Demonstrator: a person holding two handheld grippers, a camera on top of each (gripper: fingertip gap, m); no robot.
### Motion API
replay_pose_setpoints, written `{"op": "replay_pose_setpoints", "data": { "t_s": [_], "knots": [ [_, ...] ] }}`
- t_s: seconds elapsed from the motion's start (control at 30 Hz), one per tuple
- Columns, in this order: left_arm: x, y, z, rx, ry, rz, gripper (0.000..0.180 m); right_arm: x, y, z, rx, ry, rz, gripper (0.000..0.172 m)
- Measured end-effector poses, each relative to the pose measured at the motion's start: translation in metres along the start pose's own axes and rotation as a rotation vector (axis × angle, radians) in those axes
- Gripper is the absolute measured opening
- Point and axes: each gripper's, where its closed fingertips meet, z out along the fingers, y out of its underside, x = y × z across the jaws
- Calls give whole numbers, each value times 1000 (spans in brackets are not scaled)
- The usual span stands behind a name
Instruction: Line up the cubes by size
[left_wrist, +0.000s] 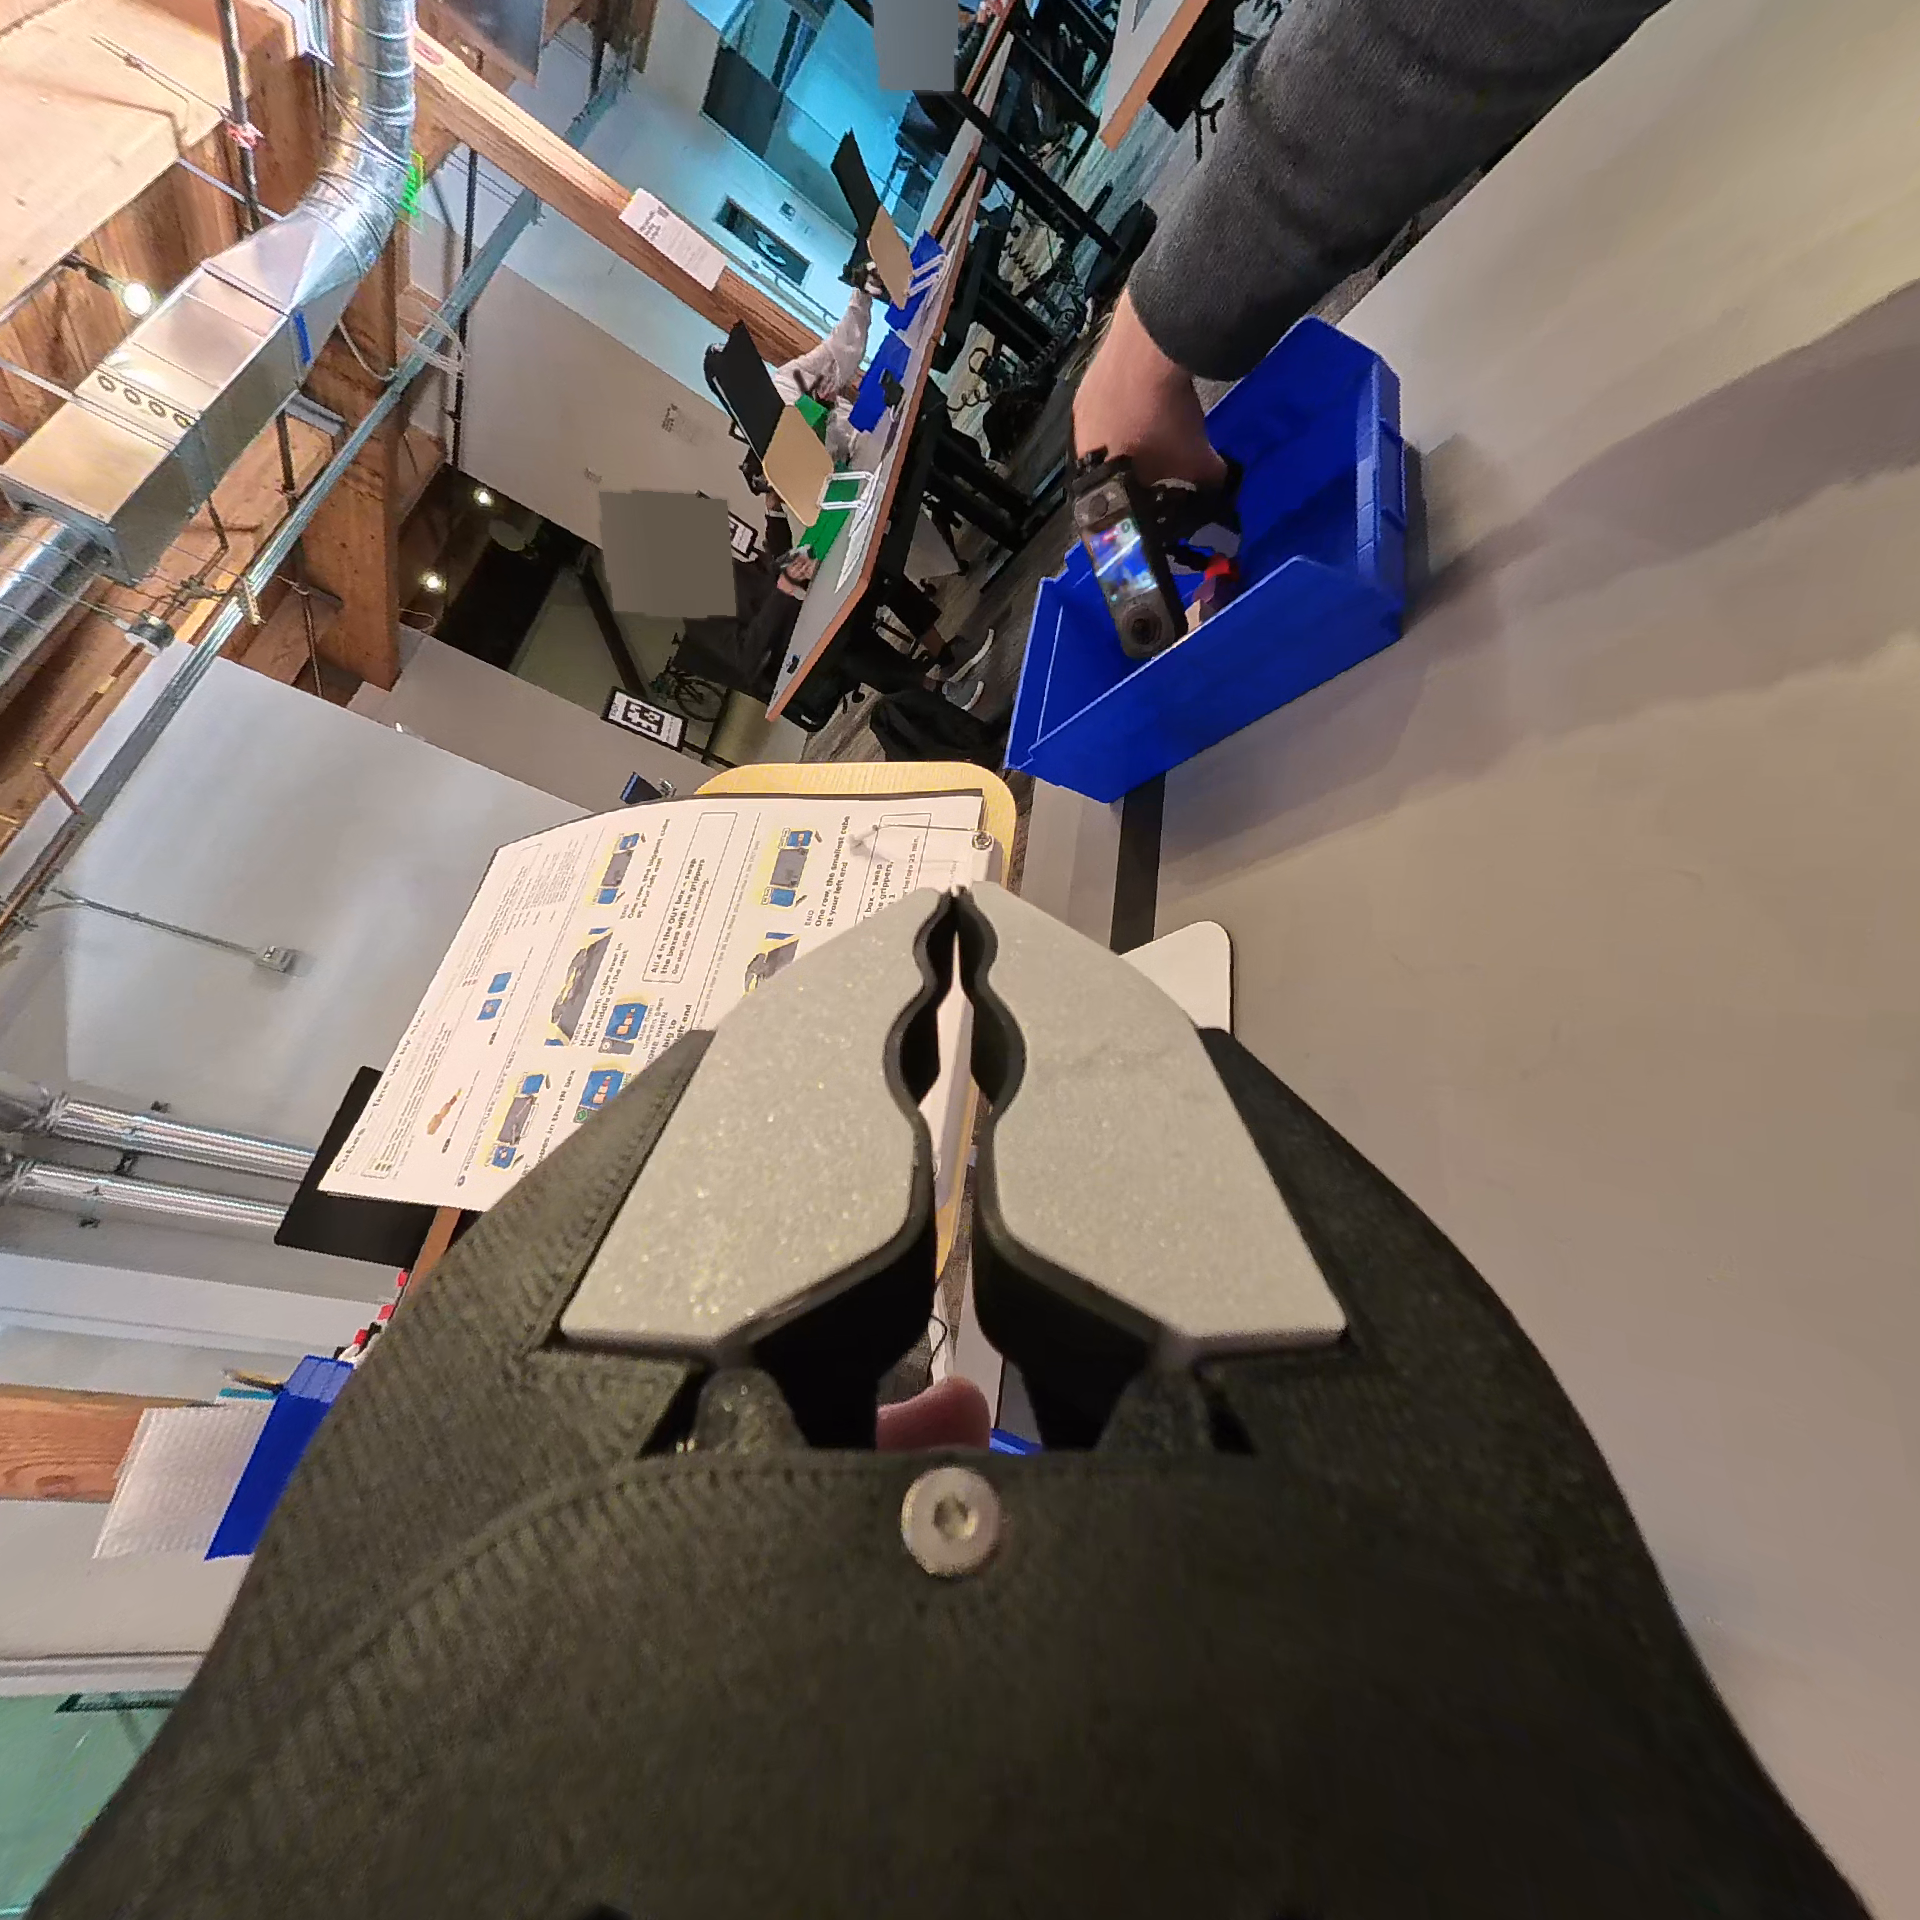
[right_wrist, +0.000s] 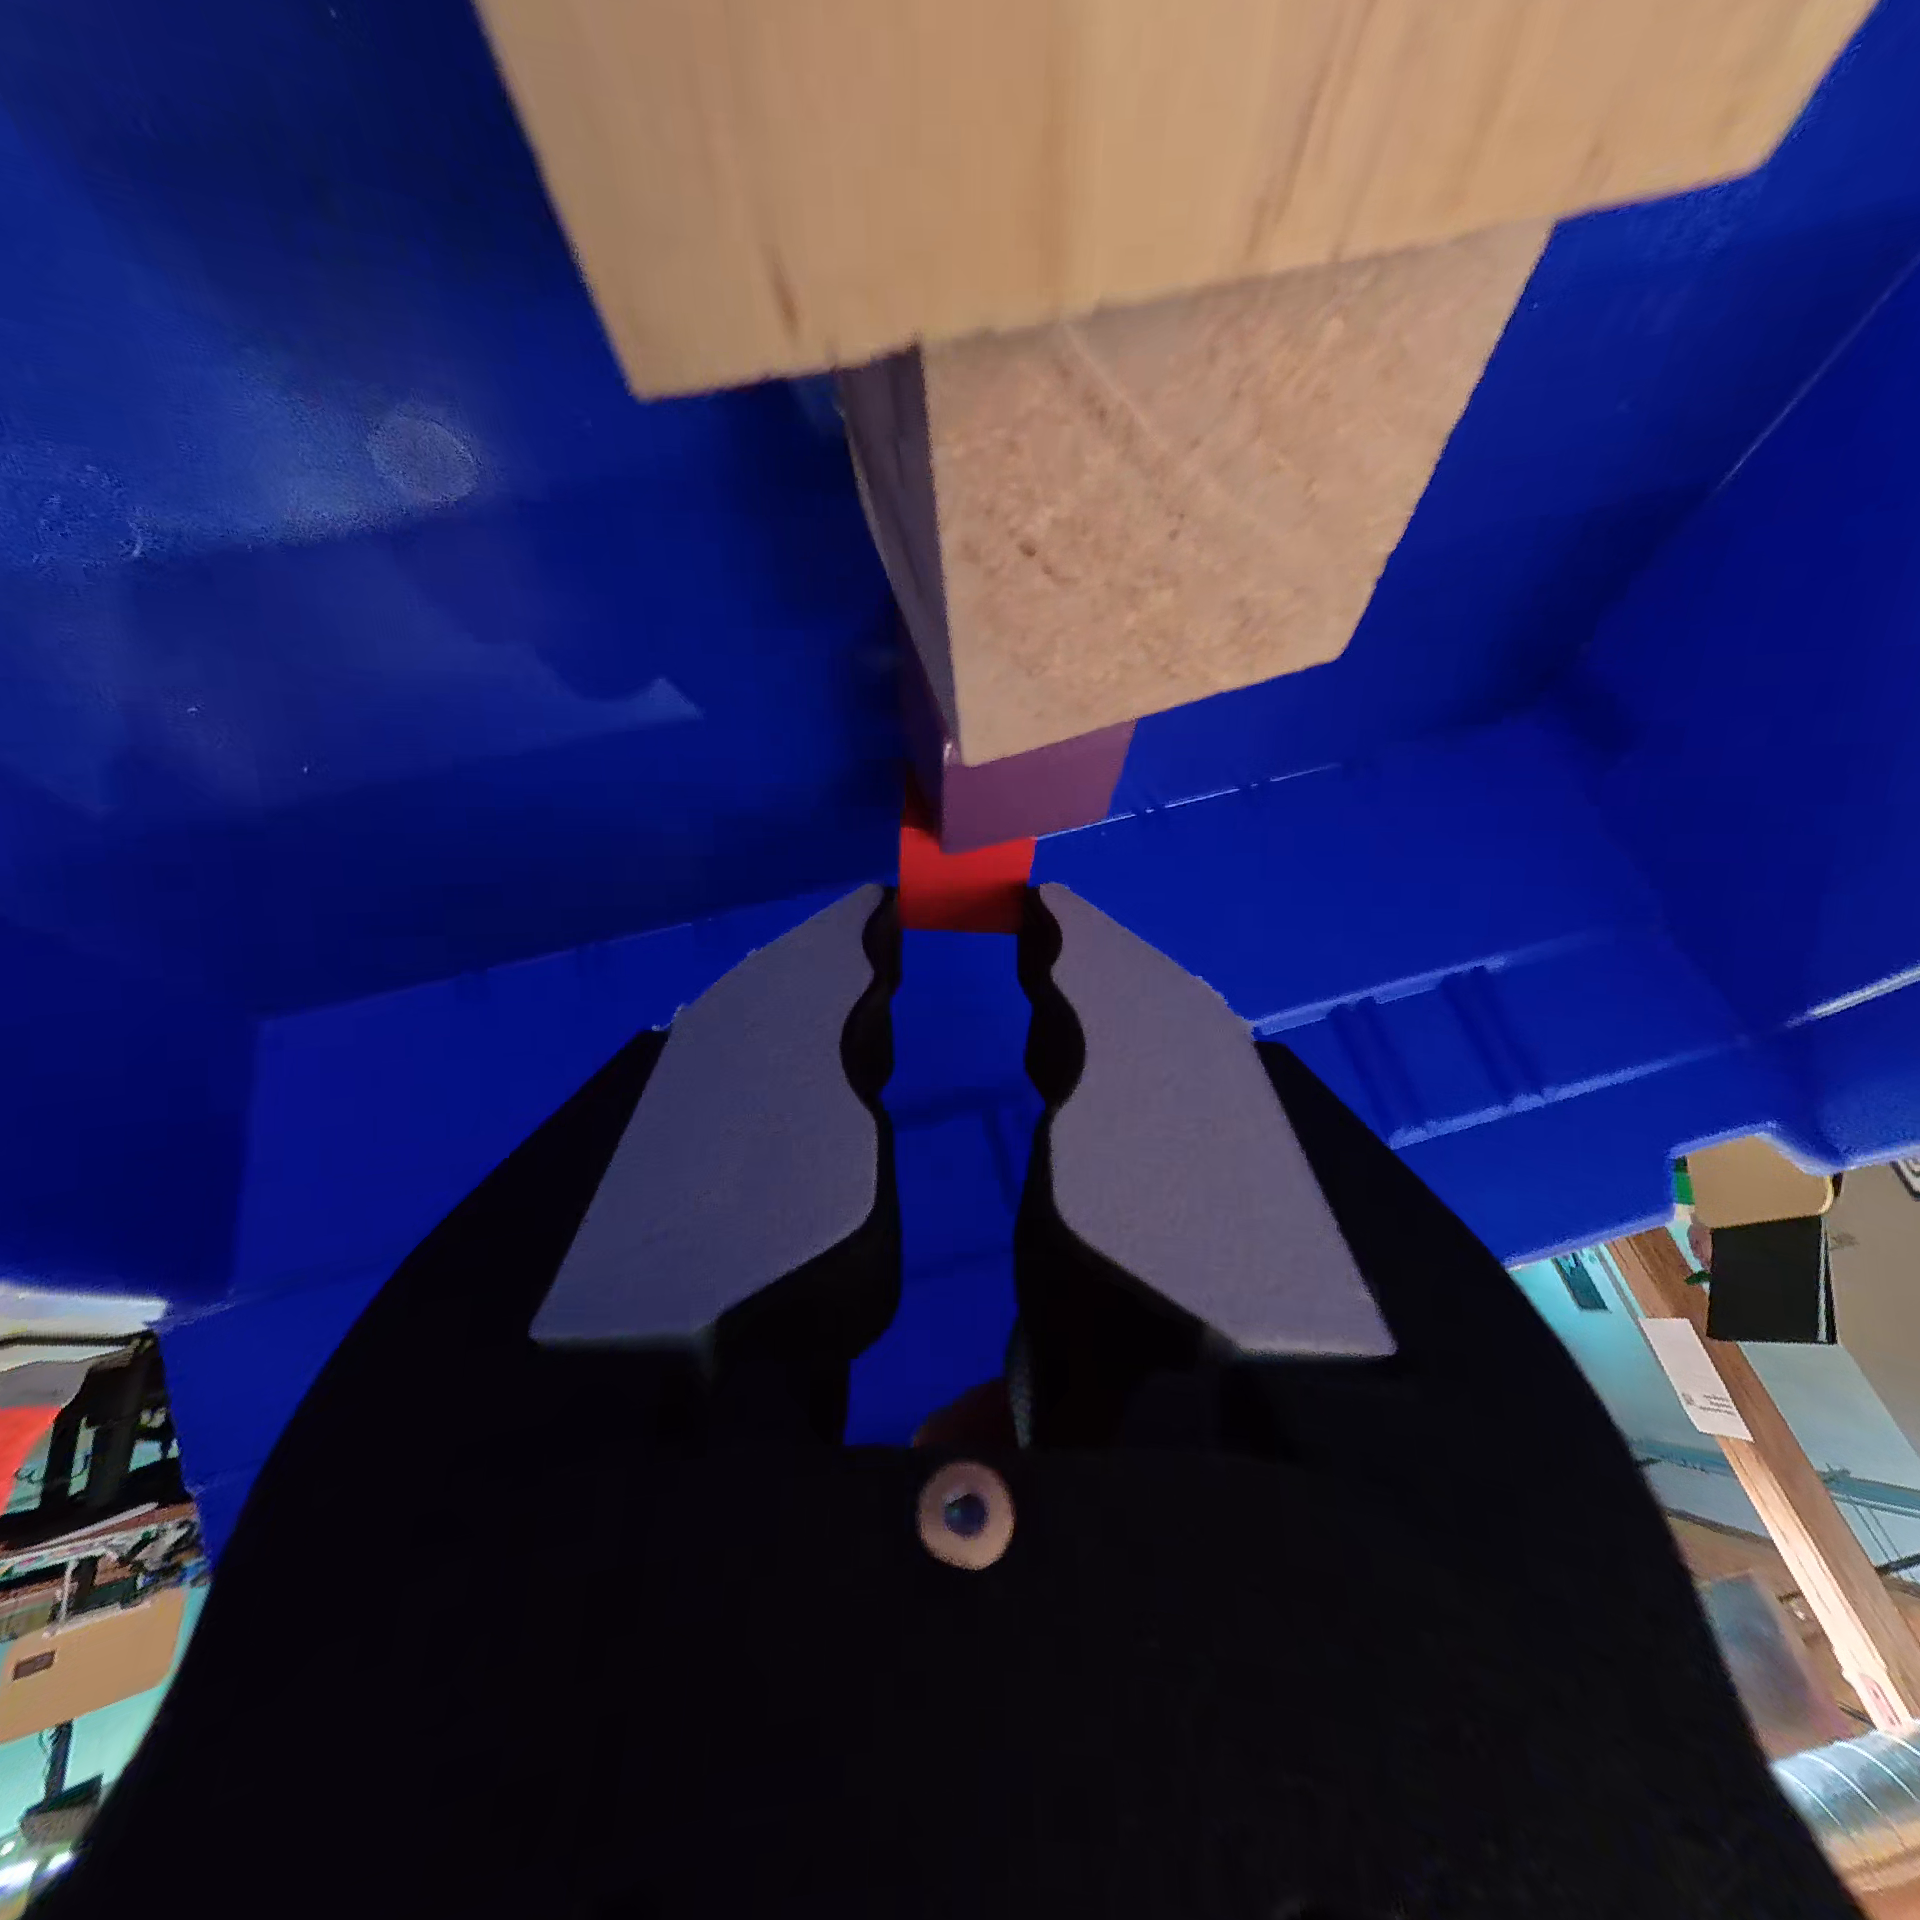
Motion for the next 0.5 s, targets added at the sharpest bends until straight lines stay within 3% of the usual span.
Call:
{"op": "replay_pose_setpoints", "data": {
  "t_s": [0.4, 0.5],
  "knots": [
    [4, 2, 2, -8, 21, 0, 0, 10, 4, 7, -120, 28, -25, 21],
    [5, 3, 3, -13, 28, 1, 0, 13, 5, 5, -130, 51, -20, 40]
  ]
}}
